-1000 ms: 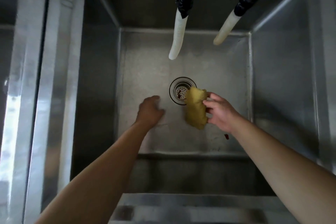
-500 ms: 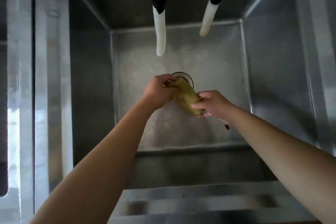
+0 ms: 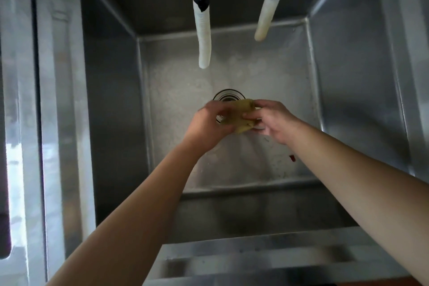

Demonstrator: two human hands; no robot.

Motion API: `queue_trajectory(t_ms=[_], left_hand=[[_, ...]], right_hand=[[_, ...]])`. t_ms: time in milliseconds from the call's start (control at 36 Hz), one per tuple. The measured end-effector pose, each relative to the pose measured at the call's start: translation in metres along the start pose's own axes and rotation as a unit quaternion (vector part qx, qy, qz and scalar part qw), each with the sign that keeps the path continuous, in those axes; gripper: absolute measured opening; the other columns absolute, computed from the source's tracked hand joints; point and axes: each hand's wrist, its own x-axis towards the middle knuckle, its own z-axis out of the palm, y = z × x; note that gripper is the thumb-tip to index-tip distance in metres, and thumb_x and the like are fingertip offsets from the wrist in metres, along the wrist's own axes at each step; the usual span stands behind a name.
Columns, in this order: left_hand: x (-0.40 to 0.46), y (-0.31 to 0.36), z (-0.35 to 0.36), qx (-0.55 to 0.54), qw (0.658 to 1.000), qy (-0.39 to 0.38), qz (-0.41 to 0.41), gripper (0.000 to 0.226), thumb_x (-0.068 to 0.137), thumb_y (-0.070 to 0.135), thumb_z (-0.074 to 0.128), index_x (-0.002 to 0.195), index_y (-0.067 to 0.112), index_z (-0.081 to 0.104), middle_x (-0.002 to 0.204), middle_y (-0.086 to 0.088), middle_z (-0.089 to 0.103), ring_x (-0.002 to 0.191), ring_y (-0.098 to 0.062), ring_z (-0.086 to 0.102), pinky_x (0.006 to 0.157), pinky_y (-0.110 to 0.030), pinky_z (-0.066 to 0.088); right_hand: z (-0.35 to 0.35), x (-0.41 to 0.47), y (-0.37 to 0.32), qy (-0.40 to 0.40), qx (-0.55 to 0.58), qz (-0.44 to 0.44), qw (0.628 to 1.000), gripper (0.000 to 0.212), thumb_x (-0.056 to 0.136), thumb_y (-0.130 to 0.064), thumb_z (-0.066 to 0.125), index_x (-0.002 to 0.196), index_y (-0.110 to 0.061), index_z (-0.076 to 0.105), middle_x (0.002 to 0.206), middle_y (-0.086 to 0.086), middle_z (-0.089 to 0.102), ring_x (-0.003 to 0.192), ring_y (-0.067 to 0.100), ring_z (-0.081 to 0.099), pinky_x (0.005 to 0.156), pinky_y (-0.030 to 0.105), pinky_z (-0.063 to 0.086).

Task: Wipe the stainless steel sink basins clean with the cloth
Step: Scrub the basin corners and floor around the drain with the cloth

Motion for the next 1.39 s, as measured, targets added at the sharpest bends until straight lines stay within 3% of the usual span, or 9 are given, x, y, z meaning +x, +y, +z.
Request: queue_trajectory(t_ms=[111,194,389,500,639,806,1056,1167,1389], left_hand=[[0.012,-0.008,-0.005,0.064,0.997,-0.017,0.027,0.078,0.070,0.023,0.085,0.140,0.024,0.051,0.139,0.003,0.053,0.123,-0.016,0.051,0.101,-0.023,0.039],[0.021,-0.012,-0.001,0.096,0.994,-0.033,0.039,0.083,0.072,0.030,0.083,0.145,0.025,0.045,0.142,0.004,0.052,0.126,-0.018,0.048,0.104,-0.026,0.039],[0.042,-0.010,-0.006,0.132,0.990,0.002,0.054,0.066,0.075,0.033,0.079,0.135,0.027,0.053,0.114,0.005,0.065,0.102,-0.022,0.060,0.090,-0.032,0.047],[0.048,-0.013,-0.006,0.199,0.978,-0.021,0.060,0.083,0.077,0.037,0.078,0.149,0.029,0.037,0.137,0.001,0.056,0.138,-0.024,0.038,0.120,-0.043,0.017],[0.035,-0.019,-0.009,0.195,0.979,-0.007,0.065,0.097,0.070,0.067,0.064,0.151,0.038,0.020,0.155,0.007,0.034,0.149,-0.023,0.014,0.122,-0.044,0.001],[0.025,-0.030,-0.006,0.182,0.978,0.023,0.095,0.076,0.071,0.048,0.076,0.138,0.038,0.041,0.140,0.011,0.050,0.141,-0.021,0.030,0.116,-0.038,0.015],[0.028,-0.017,0.005,0.017,0.999,-0.042,-0.011,0.066,0.062,0.057,0.075,0.121,0.047,0.049,0.106,0.021,0.059,0.103,-0.005,0.057,0.087,-0.015,0.043],[0.032,-0.015,0.002,-0.047,0.998,-0.011,-0.045,0.031,0.081,0.023,0.075,0.111,0.032,0.069,0.099,0.014,0.071,0.095,-0.004,0.067,0.089,-0.031,0.056],[0.030,-0.003,0.006,-0.136,0.983,-0.090,-0.085,0.045,0.063,0.043,0.086,0.106,0.043,0.069,0.101,0.011,0.073,0.094,-0.013,0.072,0.089,-0.039,0.058]], right_hand=[[0.008,0.010,-0.008,0.039,-0.075,-0.063,0.994,0.028,0.074,0.005,0.076,0.085,-0.020,0.073,0.084,0.003,0.072,0.078,0.018,0.069,0.068,0.023,0.056],[0.015,0.015,-0.016,0.043,-0.082,-0.084,0.992,0.029,0.072,0.003,0.079,0.084,-0.023,0.073,0.087,0.000,0.074,0.081,0.013,0.069,0.068,0.021,0.056],[0.021,0.025,-0.026,0.054,-0.017,-0.089,0.994,0.033,0.073,0.008,0.076,0.074,-0.024,0.071,0.073,-0.005,0.072,0.062,0.006,0.069,0.051,0.015,0.052],[0.015,0.026,-0.027,0.036,0.008,-0.044,0.998,0.029,0.080,0.001,0.074,0.097,-0.021,0.070,0.098,0.004,0.074,0.087,0.020,0.071,0.067,0.026,0.056],[-0.001,0.027,-0.026,-0.016,0.020,0.011,1.000,0.031,0.086,-0.011,0.070,0.116,-0.018,0.069,0.106,0.003,0.072,0.093,0.021,0.068,0.084,0.038,0.051],[-0.005,0.027,-0.023,-0.023,-0.046,0.020,0.998,0.010,0.084,-0.017,0.071,0.094,-0.016,0.070,0.082,0.002,0.072,0.083,0.020,0.066,0.079,0.036,0.049],[0.002,0.030,-0.019,-0.025,-0.006,0.054,0.998,0.029,0.087,-0.021,0.069,0.113,-0.010,0.070,0.100,0.011,0.073,0.095,0.027,0.070,0.094,0.051,0.055],[0.002,0.028,-0.018,-0.036,-0.052,0.052,0.997,0.038,0.083,-0.031,0.075,0.116,-0.013,0.071,0.111,0.009,0.073,0.108,0.024,0.066,0.099,0.051,0.050],[-0.004,0.031,-0.017,-0.062,-0.023,0.050,0.997,0.058,0.068,-0.043,0.084,0.113,-0.008,0.073,0.113,0.015,0.073,0.096,0.031,0.068,0.089,0.042,0.049]])
